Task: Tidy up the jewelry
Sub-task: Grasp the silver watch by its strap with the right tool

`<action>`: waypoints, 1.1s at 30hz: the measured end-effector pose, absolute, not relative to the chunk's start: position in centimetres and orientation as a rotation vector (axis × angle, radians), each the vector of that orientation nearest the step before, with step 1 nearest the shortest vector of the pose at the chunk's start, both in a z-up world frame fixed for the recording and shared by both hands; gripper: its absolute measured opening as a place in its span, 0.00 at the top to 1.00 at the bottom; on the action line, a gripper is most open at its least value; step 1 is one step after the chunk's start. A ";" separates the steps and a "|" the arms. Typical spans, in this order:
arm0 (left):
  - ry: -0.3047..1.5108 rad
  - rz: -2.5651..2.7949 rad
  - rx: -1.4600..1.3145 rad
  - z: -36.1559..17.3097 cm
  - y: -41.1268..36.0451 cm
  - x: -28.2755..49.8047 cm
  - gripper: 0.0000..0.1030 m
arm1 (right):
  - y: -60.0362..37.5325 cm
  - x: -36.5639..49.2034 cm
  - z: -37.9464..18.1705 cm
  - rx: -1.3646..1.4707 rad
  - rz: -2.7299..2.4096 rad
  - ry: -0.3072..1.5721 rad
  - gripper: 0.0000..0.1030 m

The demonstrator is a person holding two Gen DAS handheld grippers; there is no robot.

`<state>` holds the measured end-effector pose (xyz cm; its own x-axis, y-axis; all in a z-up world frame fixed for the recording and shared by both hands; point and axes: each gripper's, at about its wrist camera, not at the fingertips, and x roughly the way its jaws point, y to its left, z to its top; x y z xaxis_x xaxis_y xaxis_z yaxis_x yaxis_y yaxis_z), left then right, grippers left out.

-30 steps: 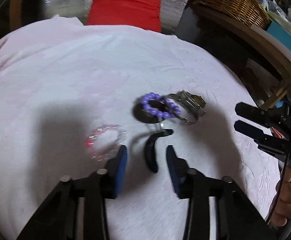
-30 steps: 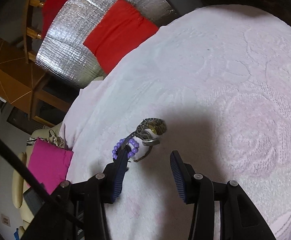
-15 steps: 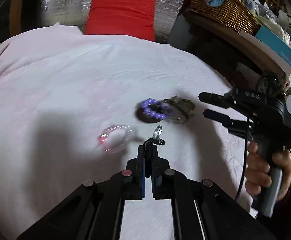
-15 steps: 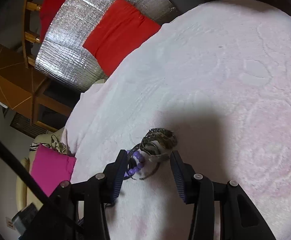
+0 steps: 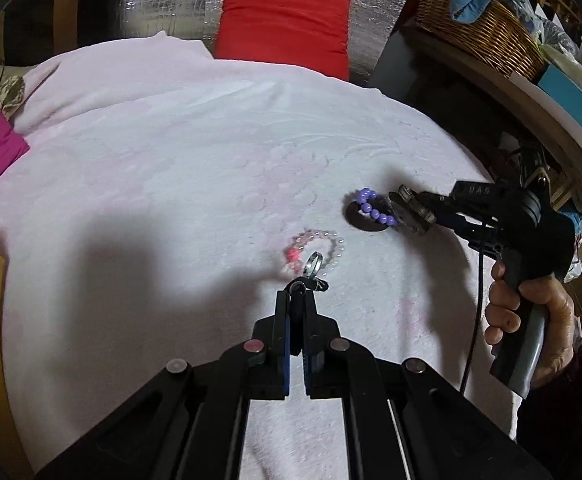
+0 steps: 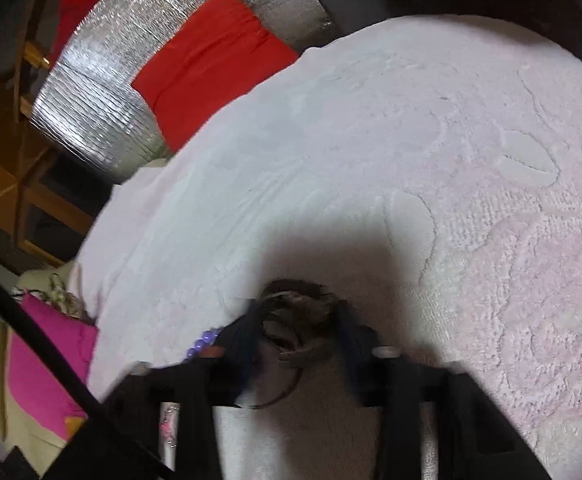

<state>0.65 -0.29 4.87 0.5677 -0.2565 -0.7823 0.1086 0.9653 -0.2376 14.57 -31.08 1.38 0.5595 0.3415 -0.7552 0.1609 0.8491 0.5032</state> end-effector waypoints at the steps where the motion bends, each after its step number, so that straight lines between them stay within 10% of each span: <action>1: 0.945 -0.209 -0.173 4.9 0.0 0.5 0.95 | -30.9 14.5 1.2 0.568 0.116 0.991 0.78; 20: 0.967 -0.184 -0.226 4.8 1.5 -0.3 0.95 | -35.8 8.1 4.0 0.552 0.135 1.099 0.85; 26: 0.980 -0.183 -0.222 4.4 0.9 0.1 0.95 | -36.3 8.5 5.6 0.489 0.122 1.036 0.52; 33: 0.982 -0.183 -0.222 4.4 0.8 0.1 0.95 | -34.3 10.2 3.4 0.345 0.142 1.070 0.51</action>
